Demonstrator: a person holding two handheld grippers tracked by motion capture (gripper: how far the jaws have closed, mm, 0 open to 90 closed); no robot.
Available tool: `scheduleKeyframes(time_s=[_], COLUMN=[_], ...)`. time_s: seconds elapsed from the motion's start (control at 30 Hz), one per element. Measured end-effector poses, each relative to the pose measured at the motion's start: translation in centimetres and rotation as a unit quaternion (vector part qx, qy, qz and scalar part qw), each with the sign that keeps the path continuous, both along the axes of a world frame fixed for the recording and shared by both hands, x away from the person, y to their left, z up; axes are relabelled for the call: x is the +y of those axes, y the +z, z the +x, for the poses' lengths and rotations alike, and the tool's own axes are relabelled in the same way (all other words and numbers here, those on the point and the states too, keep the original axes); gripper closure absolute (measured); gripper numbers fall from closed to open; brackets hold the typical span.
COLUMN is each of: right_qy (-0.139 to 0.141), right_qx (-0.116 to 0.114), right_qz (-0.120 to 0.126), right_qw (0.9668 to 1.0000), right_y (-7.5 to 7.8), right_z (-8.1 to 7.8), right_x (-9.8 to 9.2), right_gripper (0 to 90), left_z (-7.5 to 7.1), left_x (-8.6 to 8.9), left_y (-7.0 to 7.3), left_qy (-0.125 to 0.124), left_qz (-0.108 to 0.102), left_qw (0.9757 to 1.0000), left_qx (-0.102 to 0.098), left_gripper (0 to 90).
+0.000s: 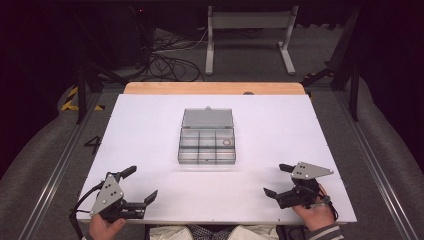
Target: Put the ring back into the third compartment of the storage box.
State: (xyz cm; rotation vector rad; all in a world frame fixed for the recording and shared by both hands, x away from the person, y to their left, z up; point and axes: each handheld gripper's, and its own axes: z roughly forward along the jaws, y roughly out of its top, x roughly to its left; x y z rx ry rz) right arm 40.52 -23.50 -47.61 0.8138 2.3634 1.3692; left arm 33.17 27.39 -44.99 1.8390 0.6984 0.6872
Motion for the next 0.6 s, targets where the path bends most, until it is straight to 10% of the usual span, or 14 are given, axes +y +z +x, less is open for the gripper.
scheduleKeyframes(time_s=[0.6], right_qy=[0.001], right_qx=[0.014], right_qz=[0.013], right_qw=[0.9998], right_y=[0.21], right_z=[0.14], right_x=[-0.05], right_gripper=[2.0], left_z=[0.16], left_x=[0.00], left_y=[-0.07], left_qy=[0.005], left_qz=[-0.005], left_qw=[1.0000], left_qx=[0.007], left_gripper=[5.3])
